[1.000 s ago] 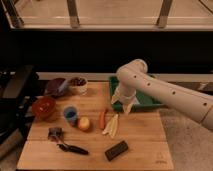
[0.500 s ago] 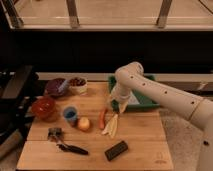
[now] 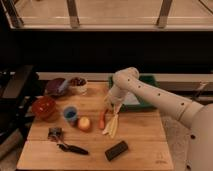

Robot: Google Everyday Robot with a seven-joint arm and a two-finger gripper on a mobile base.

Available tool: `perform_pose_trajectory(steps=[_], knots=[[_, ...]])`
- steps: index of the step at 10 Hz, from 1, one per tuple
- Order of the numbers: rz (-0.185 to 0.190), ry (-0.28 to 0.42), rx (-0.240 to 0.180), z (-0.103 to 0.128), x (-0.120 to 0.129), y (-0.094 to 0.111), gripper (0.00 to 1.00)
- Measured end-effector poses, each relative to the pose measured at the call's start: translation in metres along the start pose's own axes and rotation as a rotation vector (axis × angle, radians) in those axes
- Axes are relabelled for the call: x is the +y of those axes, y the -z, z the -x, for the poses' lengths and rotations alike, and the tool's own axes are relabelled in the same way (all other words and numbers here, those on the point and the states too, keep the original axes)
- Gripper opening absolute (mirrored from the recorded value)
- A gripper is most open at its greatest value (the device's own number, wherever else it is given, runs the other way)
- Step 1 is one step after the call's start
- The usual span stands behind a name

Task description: Place pepper in red bowl

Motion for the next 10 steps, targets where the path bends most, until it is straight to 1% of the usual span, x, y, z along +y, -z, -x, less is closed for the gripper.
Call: perform_pose_trajectory(steps=[1,2,3,5,6,7,8,9,10], knots=[[0.001,0.003,-0.02,-0.001,0.0,-0.007,0.65],[-0.001,0.009,-0.051,-0.002,-0.003,-0.017,0.65],[0.007,0.018,-0.079,0.0,-0.005,-0.029,0.65],[0.028,0.031,-0.123,0.005,-0.009,-0.049,0.65],[0.05,0.04,-0.155,0.011,-0.009,-0.059,0.65],[0.058,0.045,-0.176,0.015,-0.012,-0.066,0.64],[0.064,0.048,-0.179,0.016,-0.012,-0.068,0.6],[0.069,0.052,-0.179,0.016,-0.011,-0.067,0.51],[0.074,0.053,-0.179,0.016,-0.008,-0.065,0.39]])
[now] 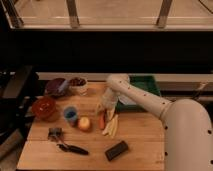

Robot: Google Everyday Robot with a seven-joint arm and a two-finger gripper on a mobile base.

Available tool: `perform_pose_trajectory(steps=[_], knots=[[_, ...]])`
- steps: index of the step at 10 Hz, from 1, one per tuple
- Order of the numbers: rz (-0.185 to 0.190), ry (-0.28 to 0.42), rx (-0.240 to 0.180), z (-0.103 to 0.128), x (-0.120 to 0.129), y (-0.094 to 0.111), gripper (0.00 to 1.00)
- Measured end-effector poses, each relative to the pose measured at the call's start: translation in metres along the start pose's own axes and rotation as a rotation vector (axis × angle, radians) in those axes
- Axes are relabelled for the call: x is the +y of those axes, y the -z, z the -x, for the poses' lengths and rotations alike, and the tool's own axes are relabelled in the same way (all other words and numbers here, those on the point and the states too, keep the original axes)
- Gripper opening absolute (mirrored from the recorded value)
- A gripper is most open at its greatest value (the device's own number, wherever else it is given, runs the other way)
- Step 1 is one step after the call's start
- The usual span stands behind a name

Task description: Place pepper in red bowl

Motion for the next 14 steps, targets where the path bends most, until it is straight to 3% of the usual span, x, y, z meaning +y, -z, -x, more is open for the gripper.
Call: perform_pose_trajectory(steps=[4,8,11,14], knots=[[0.007,0.006,0.004,0.006,0.001,0.003,0.02],[-0.01,0.012,0.066,0.028,-0.007,0.041,0.0],[-0.036,0.031,0.132,0.03,-0.023,0.076,0.0],[-0.091,-0.002,0.17,0.012,-0.073,0.114,0.0]])
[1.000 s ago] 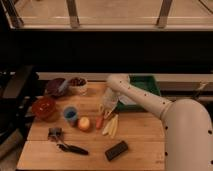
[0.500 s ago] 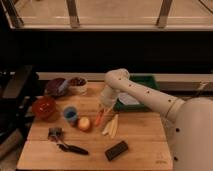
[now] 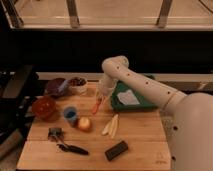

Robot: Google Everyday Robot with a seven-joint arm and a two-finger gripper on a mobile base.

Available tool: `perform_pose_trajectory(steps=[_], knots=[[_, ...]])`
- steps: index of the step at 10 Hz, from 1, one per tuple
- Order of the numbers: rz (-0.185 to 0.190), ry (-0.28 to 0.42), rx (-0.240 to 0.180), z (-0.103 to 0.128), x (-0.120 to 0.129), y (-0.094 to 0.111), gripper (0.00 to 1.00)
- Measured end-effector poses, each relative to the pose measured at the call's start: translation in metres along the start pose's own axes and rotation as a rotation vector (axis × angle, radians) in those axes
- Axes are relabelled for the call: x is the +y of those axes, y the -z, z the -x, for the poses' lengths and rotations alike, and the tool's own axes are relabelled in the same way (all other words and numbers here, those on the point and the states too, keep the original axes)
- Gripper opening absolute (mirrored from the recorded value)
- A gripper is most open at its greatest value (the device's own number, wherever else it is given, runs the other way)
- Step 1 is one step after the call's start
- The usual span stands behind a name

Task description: Place pepper in red bowl

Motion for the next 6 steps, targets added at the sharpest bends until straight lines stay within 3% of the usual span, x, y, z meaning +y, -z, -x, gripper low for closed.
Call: perform_pose_trajectory(steps=[3,6], knots=[[-0.034,-0.051,0.017,-0.018,-0.054,0.014,0.0],[-0.035,-0.059,0.019,-0.021,-0.058,0.015,0.0]])
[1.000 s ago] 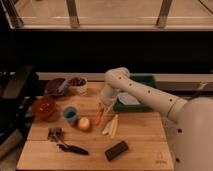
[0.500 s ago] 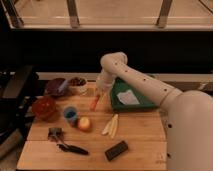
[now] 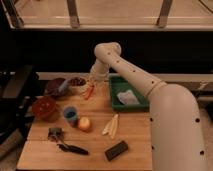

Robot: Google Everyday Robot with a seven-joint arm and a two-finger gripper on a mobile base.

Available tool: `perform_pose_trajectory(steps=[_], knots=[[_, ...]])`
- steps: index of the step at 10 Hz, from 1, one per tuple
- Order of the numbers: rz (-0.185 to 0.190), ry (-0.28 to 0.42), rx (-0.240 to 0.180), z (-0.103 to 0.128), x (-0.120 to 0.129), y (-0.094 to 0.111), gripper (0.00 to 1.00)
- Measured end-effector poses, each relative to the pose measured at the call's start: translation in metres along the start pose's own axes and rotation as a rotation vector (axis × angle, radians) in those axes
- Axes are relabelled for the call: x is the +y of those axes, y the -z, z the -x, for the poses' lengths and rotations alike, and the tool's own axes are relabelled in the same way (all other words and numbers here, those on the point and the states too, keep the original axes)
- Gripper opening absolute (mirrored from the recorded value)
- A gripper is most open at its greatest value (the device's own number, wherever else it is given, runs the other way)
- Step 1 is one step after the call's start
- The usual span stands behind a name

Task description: Place pepper in red bowl

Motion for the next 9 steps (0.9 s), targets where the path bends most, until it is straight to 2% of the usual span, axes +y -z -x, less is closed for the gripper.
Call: perform_pose_trajectory(steps=[2,5,9], knots=[[-0.002,-0.012,0.0,-0.002,0.001,0.0,0.0],[-0.066,-0.019,-0.002,0.0,-0.006,0.004,0.0],[-0.138,0.036,-0.03,0.041,-0.06,-0.01,0.0]])
